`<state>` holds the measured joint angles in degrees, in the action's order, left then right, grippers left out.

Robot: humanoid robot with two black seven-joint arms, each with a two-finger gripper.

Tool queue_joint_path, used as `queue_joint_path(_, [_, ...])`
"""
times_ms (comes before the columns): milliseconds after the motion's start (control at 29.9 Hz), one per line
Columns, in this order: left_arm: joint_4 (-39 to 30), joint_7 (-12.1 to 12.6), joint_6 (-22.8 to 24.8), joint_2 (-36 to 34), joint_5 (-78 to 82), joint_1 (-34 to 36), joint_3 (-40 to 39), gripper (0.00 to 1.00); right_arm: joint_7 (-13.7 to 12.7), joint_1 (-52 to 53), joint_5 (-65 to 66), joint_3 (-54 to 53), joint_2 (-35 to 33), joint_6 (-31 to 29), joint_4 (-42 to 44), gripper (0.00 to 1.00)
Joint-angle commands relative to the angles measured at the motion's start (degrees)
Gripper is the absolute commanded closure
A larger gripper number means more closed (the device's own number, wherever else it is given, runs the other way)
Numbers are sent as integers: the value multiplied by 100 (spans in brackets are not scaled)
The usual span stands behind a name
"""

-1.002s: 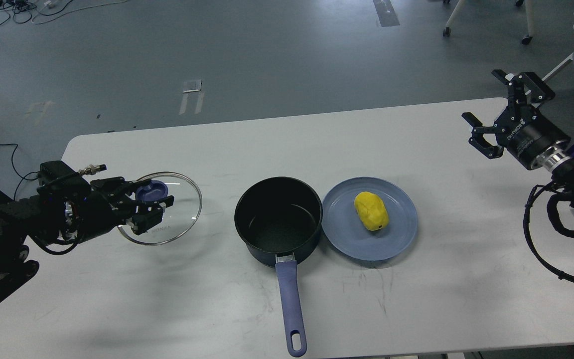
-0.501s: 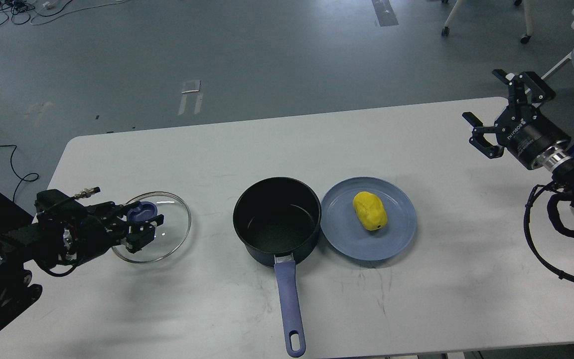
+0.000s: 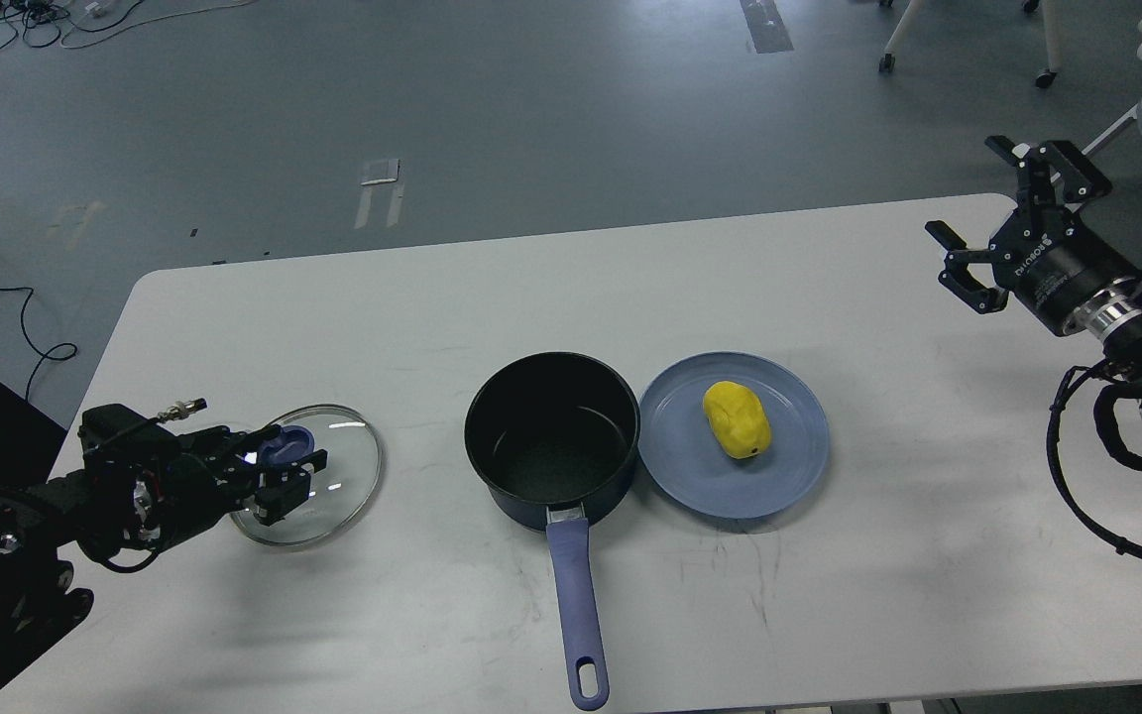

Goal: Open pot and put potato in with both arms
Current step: 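Lift the glass lid off the pot and lower it beside the pot, then release the lid and raise the left gripper away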

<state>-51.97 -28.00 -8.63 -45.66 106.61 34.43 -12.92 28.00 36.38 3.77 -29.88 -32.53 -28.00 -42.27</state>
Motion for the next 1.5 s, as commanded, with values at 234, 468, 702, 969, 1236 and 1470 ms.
queue_joint_path(234, [-15, 0, 19, -92, -78, 2, -17, 2, 0, 0, 0, -9, -34, 0, -1, 0])
queue_joint_path(468, [-945, 0, 421, -540, -1867, 625, 0, 2, 0, 0, 0, 0, -69, 0, -9, 0])
queue_joint_path(702, [-1167, 0, 1504, -462, -4633, 1487, -35, 2, 0, 9, 0, 17, -87, 0, -18, 0])
queue_joint_path(969, [-719, 0, 1575, 364, -8180, 1655, -166, 2, 0, 0, 9, 44, -122, 0, -18, 0])
queue_joint_path(1236, [20, 23, 2848, 865, -8797, 1180, -650, 2, 0, 9, 88, 88, -306, 0, -80, 0])
queue_joint_path(1470, [319, 32, 3051, 1112, -8806, 1048, -791, 2, 0, 614, 1027, 246, -666, 0, -237, 0])
